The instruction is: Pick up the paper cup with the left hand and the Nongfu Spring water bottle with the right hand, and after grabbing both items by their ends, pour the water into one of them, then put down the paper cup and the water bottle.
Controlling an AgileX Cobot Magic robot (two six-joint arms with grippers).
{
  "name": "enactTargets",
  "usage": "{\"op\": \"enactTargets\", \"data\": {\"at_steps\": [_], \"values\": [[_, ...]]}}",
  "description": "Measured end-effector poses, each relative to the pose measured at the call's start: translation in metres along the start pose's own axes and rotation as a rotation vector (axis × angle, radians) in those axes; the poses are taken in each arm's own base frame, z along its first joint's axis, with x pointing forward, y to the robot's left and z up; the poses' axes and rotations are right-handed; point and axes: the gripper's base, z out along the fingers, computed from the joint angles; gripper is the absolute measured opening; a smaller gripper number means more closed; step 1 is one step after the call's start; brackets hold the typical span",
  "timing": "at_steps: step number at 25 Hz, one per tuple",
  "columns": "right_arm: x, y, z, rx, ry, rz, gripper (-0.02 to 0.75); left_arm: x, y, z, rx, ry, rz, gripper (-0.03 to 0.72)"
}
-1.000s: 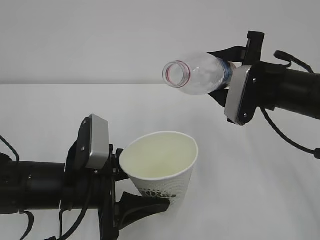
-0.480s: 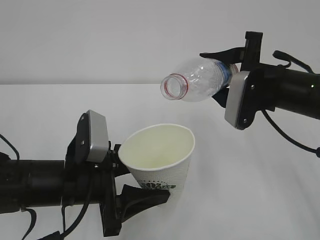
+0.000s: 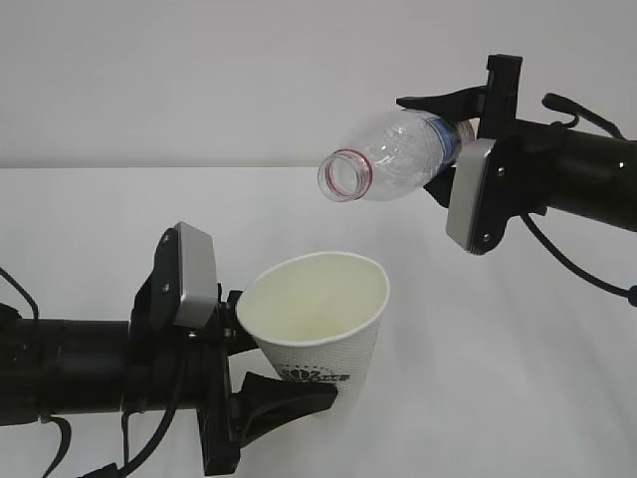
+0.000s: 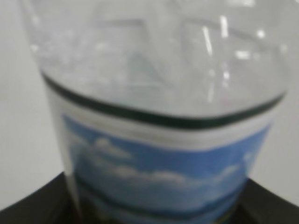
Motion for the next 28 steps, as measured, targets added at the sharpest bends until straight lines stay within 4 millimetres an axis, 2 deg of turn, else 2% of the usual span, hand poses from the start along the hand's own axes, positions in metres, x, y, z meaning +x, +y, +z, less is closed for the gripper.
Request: {"op": "enactTargets", "data": {"at_steps": [10,18,28], "values": [[-0.001,-0.002,0.0,0.016,-0.009,-0.039,0.449,0.002,0.001,0.0,-0.007,0.019,0.0,0.484],[0.001,-0.015,0.005,0.059,-0.018,-0.066,0.449,0.002,0.001,0.0,-0.012,0.017,-0.003,0.484],[0.001,-0.017,0.006,0.065,-0.017,-0.094,0.449,-0.002,0.004,0.0,-0.044,-0.021,0.0,0.484]]}}
